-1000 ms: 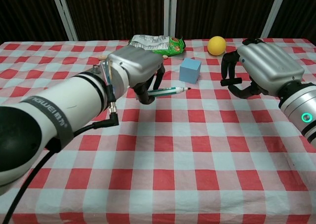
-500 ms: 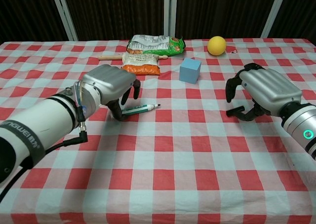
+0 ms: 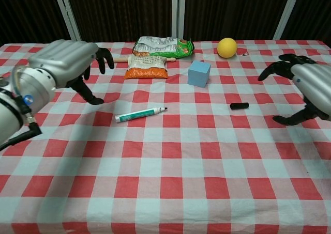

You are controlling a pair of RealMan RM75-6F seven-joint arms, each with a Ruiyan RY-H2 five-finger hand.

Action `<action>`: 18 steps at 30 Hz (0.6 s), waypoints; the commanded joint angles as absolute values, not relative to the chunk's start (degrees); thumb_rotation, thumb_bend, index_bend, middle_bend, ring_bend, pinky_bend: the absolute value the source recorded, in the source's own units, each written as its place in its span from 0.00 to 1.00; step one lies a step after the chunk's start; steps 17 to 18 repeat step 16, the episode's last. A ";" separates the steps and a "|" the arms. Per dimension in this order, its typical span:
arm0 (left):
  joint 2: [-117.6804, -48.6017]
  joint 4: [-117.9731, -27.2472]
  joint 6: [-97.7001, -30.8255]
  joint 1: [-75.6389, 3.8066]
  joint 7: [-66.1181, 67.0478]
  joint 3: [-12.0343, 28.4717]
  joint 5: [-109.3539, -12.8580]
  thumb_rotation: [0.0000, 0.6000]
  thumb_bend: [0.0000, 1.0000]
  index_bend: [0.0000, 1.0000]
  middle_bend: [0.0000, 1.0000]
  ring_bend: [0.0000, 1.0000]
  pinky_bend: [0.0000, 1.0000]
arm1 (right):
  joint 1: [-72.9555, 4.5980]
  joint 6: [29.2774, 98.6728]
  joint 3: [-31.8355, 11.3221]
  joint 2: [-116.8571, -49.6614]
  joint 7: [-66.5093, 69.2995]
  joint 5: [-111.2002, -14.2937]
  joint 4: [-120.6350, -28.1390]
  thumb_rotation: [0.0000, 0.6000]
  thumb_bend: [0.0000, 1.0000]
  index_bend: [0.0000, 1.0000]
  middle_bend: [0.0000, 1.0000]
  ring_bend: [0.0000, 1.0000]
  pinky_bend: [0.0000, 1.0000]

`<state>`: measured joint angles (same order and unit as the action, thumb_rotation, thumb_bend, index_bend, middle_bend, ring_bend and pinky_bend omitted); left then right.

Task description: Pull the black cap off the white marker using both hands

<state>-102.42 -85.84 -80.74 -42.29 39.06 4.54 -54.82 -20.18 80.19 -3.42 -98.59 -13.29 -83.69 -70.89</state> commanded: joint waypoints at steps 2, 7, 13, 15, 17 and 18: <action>-98.39 -82.81 -89.07 -34.08 28.03 -2.77 -67.86 1.00 0.09 0.22 0.15 0.10 0.19 | -14.55 85.14 1.29 -94.18 -11.25 -86.34 -72.34 1.00 0.05 0.23 0.17 0.00 0.00; -98.81 -79.75 -96.60 -24.68 22.40 -6.85 -71.54 1.00 0.09 0.21 0.15 0.10 0.17 | -9.39 88.95 4.61 -92.64 -9.21 -87.56 -72.87 1.00 0.05 0.19 0.14 0.00 0.00; -99.07 -78.19 -102.41 -15.61 18.08 -9.80 -74.57 1.00 0.09 0.21 0.15 0.10 0.17 | -7.14 91.37 5.16 -92.71 -9.20 -89.69 -72.92 1.00 0.05 0.17 0.14 0.00 0.00; -98.93 -77.84 -103.10 -13.95 17.55 -9.90 -75.65 1.00 0.09 0.21 0.15 0.10 0.17 | -6.76 91.83 5.28 -92.50 -9.80 -90.54 -73.13 1.00 0.05 0.17 0.14 0.00 0.00; -98.79 -77.82 -103.17 -13.39 17.47 -9.88 -76.02 1.00 0.09 0.21 0.15 0.10 0.17 | -6.57 92.00 5.28 -92.38 -10.00 -90.79 -73.32 1.00 0.05 0.17 0.14 0.00 0.00; -98.79 -77.82 -103.17 -13.39 17.47 -9.88 -76.02 1.00 0.09 0.21 0.15 0.10 0.17 | -6.57 92.00 5.28 -92.38 -10.00 -90.79 -73.32 1.00 0.05 0.17 0.14 0.00 0.00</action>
